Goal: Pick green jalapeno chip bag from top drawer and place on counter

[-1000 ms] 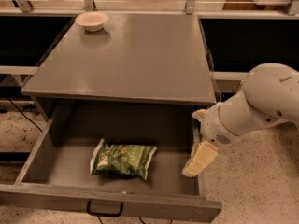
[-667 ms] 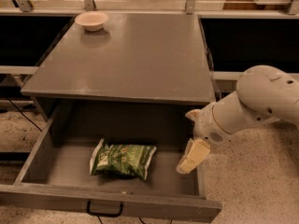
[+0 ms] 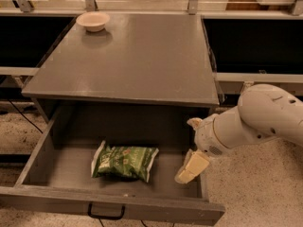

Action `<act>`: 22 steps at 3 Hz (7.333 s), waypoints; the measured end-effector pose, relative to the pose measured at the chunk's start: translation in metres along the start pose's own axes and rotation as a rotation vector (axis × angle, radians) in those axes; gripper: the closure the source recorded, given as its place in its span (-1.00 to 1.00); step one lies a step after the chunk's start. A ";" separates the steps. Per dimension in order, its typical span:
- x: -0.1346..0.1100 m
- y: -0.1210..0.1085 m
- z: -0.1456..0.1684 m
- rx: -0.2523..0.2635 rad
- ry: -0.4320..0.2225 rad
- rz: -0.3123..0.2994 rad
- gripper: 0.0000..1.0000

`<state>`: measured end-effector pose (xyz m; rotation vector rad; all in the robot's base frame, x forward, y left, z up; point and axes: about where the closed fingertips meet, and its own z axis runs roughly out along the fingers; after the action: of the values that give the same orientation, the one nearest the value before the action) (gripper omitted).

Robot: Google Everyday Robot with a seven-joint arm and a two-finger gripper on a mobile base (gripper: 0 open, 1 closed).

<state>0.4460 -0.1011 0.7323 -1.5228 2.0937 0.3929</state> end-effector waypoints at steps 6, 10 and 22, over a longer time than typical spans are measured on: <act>-0.028 0.023 0.058 -0.130 -0.076 -0.037 -1.00; -0.038 0.022 0.089 -0.135 -0.099 -0.020 -1.00; -0.083 0.026 0.184 -0.112 -0.102 0.000 -1.00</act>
Offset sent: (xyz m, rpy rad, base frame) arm 0.0147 0.0236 -0.0089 0.0673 0.0103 0.0261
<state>0.4849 0.0675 0.6252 -1.5320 2.0224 0.5847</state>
